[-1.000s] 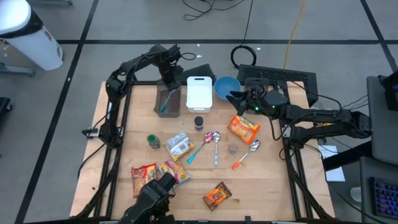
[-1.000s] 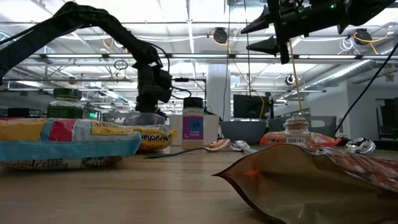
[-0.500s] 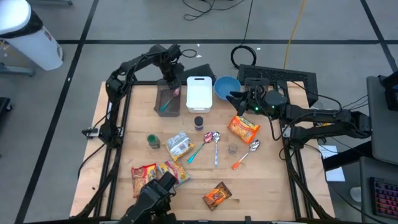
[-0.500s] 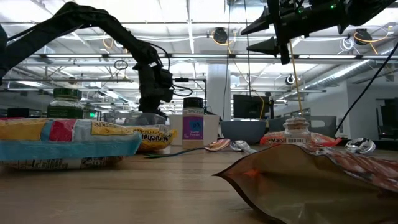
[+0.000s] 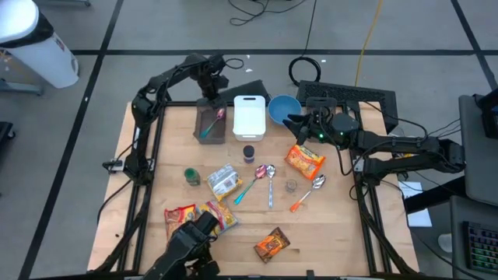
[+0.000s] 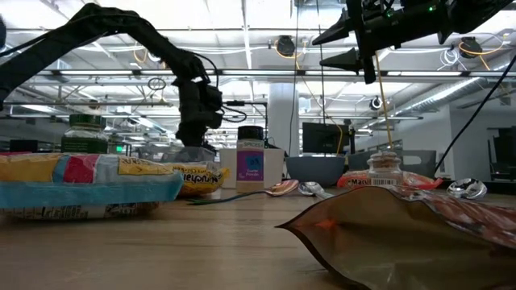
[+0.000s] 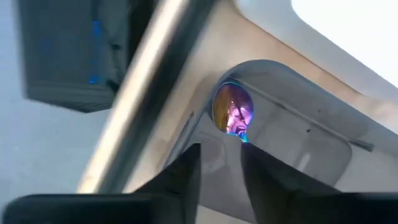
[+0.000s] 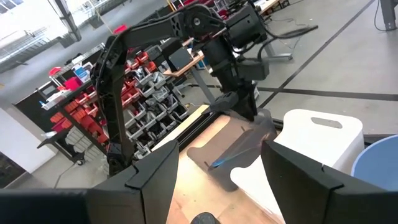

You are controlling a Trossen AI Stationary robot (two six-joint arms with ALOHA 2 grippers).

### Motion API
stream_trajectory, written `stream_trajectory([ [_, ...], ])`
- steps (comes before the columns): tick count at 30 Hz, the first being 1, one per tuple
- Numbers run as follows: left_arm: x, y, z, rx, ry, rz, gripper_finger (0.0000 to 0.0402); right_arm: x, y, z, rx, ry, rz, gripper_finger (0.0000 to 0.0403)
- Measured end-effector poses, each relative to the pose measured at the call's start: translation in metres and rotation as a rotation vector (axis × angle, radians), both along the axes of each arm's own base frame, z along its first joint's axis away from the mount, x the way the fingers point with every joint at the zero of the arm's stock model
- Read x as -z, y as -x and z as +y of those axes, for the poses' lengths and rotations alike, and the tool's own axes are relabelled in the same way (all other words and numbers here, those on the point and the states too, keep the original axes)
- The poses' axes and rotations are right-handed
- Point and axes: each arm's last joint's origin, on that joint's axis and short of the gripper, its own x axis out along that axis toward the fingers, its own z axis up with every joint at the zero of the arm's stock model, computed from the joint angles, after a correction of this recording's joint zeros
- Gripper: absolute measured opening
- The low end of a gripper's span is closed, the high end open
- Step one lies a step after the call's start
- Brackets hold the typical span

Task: Pick & Place Food Item
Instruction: Put the red noodle pack into the right black bin

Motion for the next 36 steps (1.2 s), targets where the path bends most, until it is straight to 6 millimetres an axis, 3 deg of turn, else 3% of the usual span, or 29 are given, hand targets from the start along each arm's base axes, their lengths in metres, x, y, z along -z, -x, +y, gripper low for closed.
stream_trajectory([
  [8, -0.031, -0.005, 0.009, -0.045, -0.105, -0.042, 0.0217, 0.000, 0.000, 0.000, -0.001, 0.000, -0.001, 0.0224],
  [19, -0.103, -0.012, -0.001, -0.036, 0.003, -0.398, 0.0228, -0.001, 0.000, 0.000, -0.023, 0.008, -0.004, 0.0224],
  [30, -0.193, 0.021, -0.056, 0.039, -0.084, -0.606, 0.0228, -0.010, 0.000, 0.000, -0.017, 0.059, -0.085, 0.0224],
  [36, -0.223, 0.049, -0.094, 0.045, -0.111, -0.629, 0.0228, -0.010, 0.000, 0.000, -0.017, 0.062, -0.090, 0.0224],
])
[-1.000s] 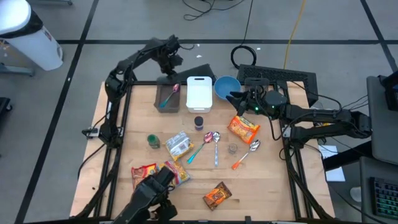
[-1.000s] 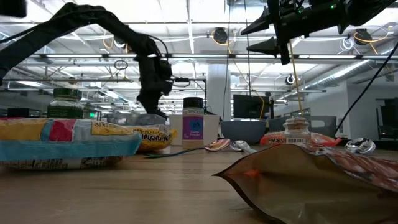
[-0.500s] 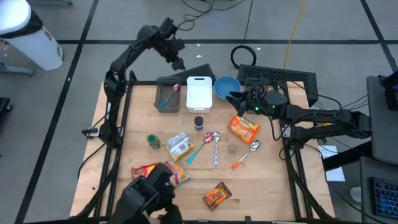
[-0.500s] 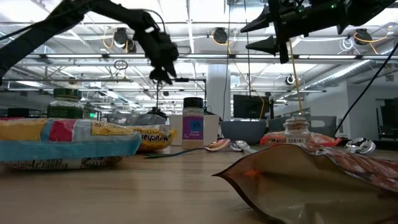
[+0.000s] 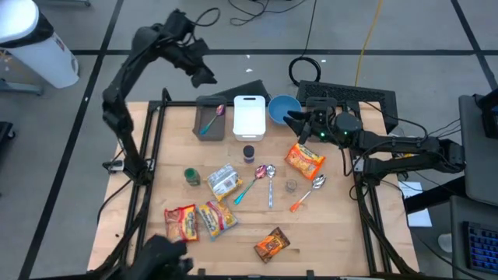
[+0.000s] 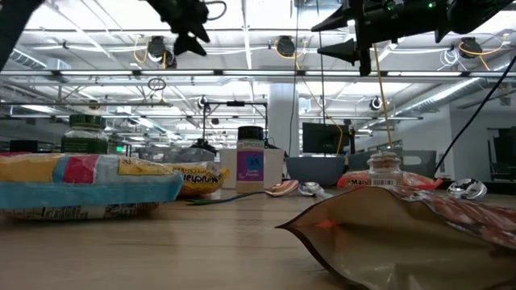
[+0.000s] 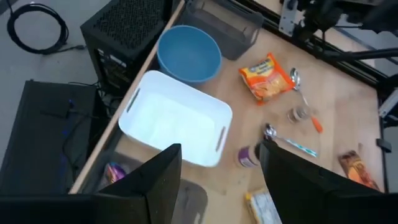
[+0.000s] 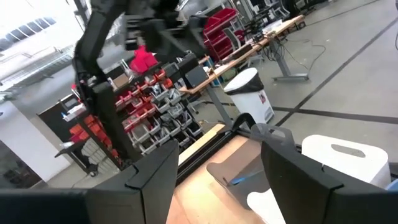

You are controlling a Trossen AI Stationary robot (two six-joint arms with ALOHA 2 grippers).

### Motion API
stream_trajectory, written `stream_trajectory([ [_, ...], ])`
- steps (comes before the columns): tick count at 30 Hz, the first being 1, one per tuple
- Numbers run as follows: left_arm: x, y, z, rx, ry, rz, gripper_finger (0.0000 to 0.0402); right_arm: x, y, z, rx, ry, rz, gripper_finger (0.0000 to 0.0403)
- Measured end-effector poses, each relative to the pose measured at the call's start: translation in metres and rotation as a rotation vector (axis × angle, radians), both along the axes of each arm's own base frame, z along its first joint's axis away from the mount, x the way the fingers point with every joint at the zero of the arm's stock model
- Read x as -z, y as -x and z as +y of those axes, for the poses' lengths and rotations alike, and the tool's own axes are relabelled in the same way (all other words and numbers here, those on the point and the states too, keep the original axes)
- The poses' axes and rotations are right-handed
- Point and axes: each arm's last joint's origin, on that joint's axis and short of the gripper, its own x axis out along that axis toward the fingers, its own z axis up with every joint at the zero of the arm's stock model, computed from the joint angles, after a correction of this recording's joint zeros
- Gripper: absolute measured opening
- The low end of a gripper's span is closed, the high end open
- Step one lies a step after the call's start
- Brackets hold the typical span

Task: Pick & Place Food Item
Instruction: Put the red noodle pack into the right black bin

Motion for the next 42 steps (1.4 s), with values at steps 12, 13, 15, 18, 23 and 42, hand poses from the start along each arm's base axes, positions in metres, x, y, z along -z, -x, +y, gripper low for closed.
stream_trajectory([
  [12, 0.014, 0.055, -0.080, -0.122, 0.058, -0.071, 0.0228, 0.001, 0.000, 0.000, -0.008, -0.004, 0.006, 0.0224],
  [13, 0.019, 0.059, -0.087, -0.145, 0.066, -0.080, 0.0228, 0.001, 0.000, 0.000, -0.009, -0.012, 0.007, 0.0224],
  [15, 0.027, 0.068, -0.102, -0.190, 0.074, -0.094, 0.0228, 0.002, 0.000, 0.001, -0.010, -0.035, 0.005, 0.0224],
  [18, 0.043, 0.079, -0.126, -0.256, 0.118, -0.107, 0.0228, 0.004, -0.001, 0.001, -0.034, -0.064, 0.021, 0.0224],
  [23, 0.068, 0.099, -0.166, -0.345, 0.249, -0.117, 0.0228, 0.007, -0.002, 0.004, -0.137, -0.066, 0.053, 0.0224],
  [42, 0.101, 0.118, -0.236, -0.516, 0.478, 0.018, 0.0227, 0.022, -0.001, 0.007, -0.217, -0.100, 0.207, 0.0224],
])
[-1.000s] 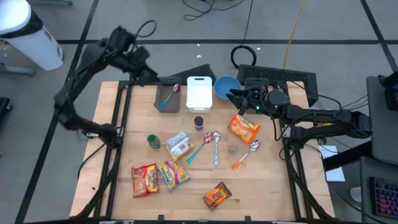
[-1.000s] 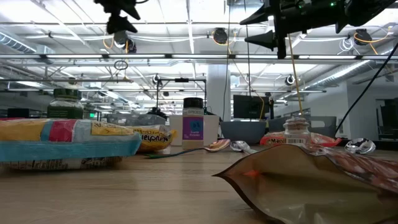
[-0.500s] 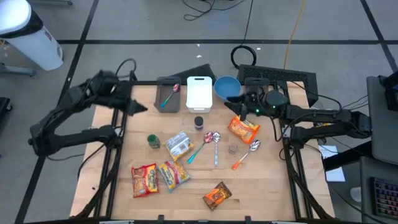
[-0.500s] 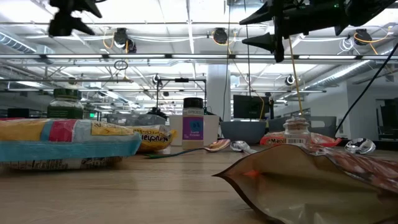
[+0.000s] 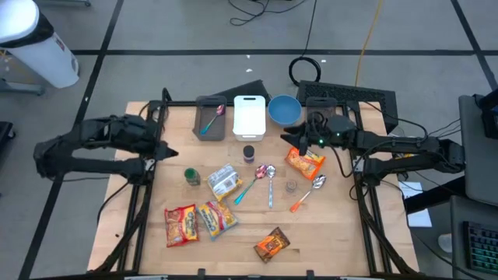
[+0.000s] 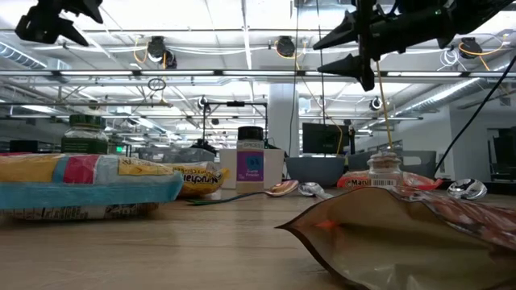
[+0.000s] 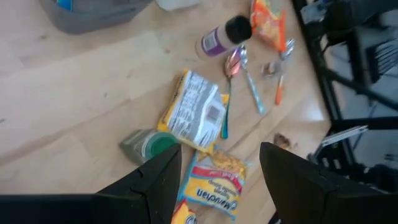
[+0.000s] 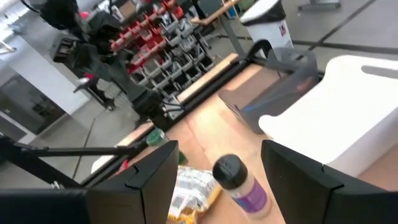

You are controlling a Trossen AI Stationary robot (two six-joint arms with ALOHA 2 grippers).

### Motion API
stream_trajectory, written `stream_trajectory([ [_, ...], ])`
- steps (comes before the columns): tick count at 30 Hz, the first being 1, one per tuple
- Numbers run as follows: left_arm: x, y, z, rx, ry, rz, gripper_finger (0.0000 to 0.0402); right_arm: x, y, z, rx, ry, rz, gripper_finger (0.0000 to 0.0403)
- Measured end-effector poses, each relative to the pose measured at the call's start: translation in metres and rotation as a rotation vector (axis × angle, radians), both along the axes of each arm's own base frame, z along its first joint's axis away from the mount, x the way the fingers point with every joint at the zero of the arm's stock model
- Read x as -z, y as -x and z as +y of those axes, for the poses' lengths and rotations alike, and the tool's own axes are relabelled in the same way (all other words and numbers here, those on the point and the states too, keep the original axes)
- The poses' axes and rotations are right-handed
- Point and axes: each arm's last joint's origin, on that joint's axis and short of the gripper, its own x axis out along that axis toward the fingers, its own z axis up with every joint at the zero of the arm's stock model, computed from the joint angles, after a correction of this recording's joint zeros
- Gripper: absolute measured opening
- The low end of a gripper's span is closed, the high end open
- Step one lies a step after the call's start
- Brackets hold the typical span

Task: Pick & Place Food Item
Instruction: Put the red noodle pack into the right black bin

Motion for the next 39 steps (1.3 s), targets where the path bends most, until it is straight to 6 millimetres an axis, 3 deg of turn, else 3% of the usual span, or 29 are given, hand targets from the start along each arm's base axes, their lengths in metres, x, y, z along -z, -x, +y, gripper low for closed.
stream_trajectory([
  [7, 0.015, -0.029, -0.015, 0.154, 0.039, 0.185, 0.0228, 0.002, 0.000, 0.000, -0.005, 0.020, 0.021, 0.0224],
  [11, 0.020, -0.036, -0.025, 0.266, 0.066, 0.240, 0.0228, 0.001, 0.000, 0.000, -0.012, 0.015, 0.019, 0.0224],
  [20, 0.023, -0.011, -0.031, 0.427, 0.016, 0.351, 0.0227, -0.004, -0.002, 0.005, -0.125, -0.072, -0.051, 0.0224],
  [26, 0.025, 0.002, -0.028, 0.532, -0.034, 0.256, 0.0227, -0.014, -0.008, 0.017, -0.074, -0.096, -0.182, 0.0224],
  [39, 0.117, 0.003, -0.030, 0.800, 0.177, 0.167, 0.0227, -0.001, -0.041, 0.077, -0.051, -0.208, -0.307, 0.0224],
])
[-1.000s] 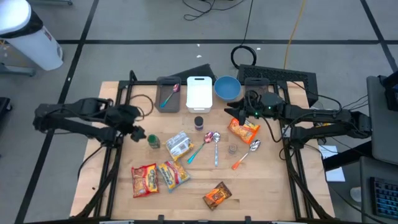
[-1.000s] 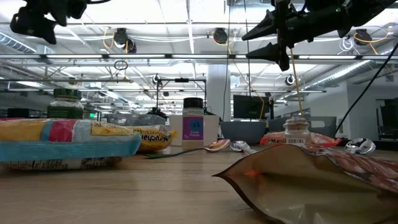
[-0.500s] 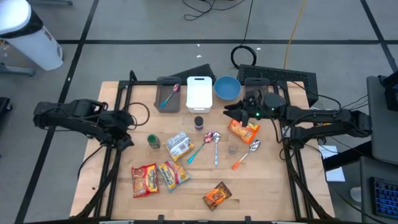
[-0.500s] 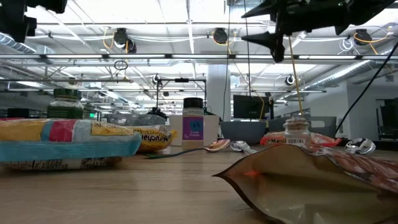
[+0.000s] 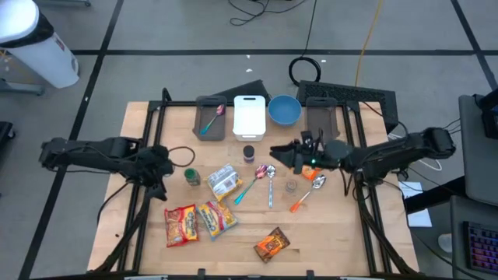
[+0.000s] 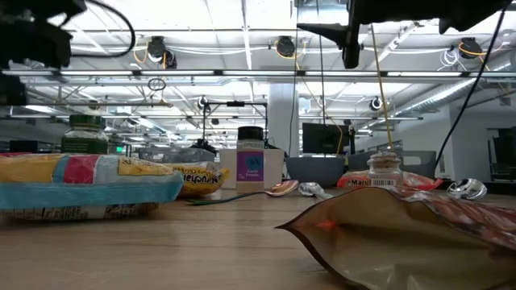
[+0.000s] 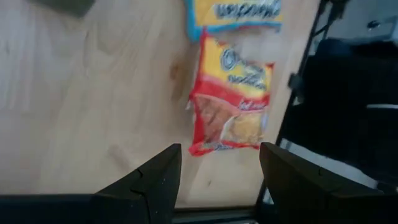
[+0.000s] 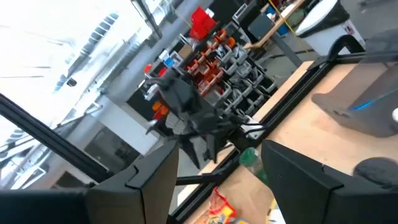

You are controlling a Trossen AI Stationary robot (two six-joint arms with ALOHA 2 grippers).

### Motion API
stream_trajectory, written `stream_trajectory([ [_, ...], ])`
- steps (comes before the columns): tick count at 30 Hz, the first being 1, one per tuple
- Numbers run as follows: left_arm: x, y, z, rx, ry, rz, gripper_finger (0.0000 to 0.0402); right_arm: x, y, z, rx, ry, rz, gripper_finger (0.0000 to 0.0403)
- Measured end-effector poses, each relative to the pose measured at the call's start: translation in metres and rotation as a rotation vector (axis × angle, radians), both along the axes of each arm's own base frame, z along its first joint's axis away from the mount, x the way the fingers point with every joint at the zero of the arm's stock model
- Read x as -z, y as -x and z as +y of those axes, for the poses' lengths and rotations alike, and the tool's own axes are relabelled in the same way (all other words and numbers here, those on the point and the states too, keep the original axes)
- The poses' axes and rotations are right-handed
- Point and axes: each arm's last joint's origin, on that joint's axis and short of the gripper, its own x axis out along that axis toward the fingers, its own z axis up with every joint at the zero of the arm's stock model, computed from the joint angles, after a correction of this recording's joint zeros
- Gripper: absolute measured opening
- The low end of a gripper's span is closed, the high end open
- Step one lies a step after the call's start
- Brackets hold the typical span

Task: Pick & Place Food Item
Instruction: Put the red noodle pack into the right black bin

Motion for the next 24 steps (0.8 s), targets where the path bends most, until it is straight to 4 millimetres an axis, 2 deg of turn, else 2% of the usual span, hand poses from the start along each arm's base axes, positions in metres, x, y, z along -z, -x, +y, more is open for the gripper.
stream_trajectory([
  [4, 0.018, -0.003, 0.001, 0.005, 0.021, -0.004, 0.0227, 0.011, -0.009, 0.015, 0.034, -0.015, 0.002, 0.0224],
  [9, 0.030, -0.007, 0.001, 0.015, 0.065, -0.021, 0.0227, 0.026, -0.020, 0.025, 0.022, -0.063, 0.011, 0.0224],
  [16, 0.041, -0.010, 0.001, 0.018, 0.070, 0.046, 0.0227, 0.038, -0.030, 0.027, 0.013, -0.087, -0.008, 0.0224],
  [24, 0.048, -0.016, -0.005, 0.094, 0.059, 0.106, 0.0227, 0.040, -0.032, 0.027, 0.013, -0.081, -0.012, 0.0224],
])
